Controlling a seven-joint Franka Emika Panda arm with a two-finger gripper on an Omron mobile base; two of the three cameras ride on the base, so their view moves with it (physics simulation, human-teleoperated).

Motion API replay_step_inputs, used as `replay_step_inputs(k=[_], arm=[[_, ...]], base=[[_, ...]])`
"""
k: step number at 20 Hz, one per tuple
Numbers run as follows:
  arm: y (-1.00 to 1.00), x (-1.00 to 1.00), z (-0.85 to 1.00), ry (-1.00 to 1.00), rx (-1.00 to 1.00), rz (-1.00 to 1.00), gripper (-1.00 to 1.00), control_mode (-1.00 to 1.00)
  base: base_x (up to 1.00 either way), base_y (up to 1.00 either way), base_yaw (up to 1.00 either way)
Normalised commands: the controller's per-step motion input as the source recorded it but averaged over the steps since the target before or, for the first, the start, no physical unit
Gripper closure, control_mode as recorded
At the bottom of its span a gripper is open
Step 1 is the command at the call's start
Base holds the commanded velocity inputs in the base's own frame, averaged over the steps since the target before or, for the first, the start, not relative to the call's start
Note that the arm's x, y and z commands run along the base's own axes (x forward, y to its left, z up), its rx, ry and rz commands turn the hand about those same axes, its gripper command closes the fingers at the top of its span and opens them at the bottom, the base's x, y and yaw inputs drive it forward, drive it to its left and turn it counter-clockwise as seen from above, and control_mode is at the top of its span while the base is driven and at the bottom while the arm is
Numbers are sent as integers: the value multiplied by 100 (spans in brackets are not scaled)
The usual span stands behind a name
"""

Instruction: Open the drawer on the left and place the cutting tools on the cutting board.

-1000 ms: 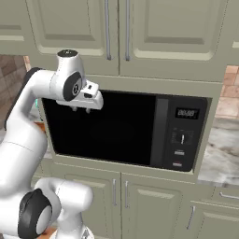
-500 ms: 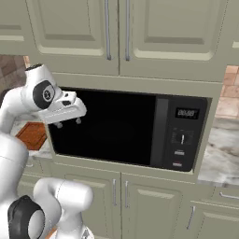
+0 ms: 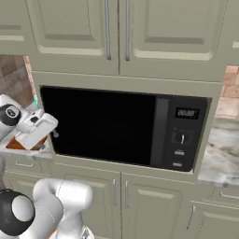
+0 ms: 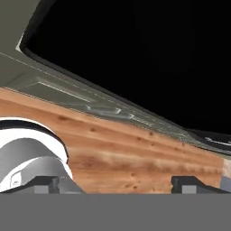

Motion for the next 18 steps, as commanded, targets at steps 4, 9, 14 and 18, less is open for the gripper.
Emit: replay_step_inputs(k=[4, 9, 14, 18], arm=[[65, 0, -21, 1, -1, 3, -100, -100], [75, -6, -19, 0, -6, 4, -100, -100], [86, -21, -33, -1, -12, 11, -100, -100], [72, -17, -42, -3, -11, 13, -100, -100]], base=[[0, 0, 0], [0, 0, 0], [0, 0, 0], [0, 0, 0]])
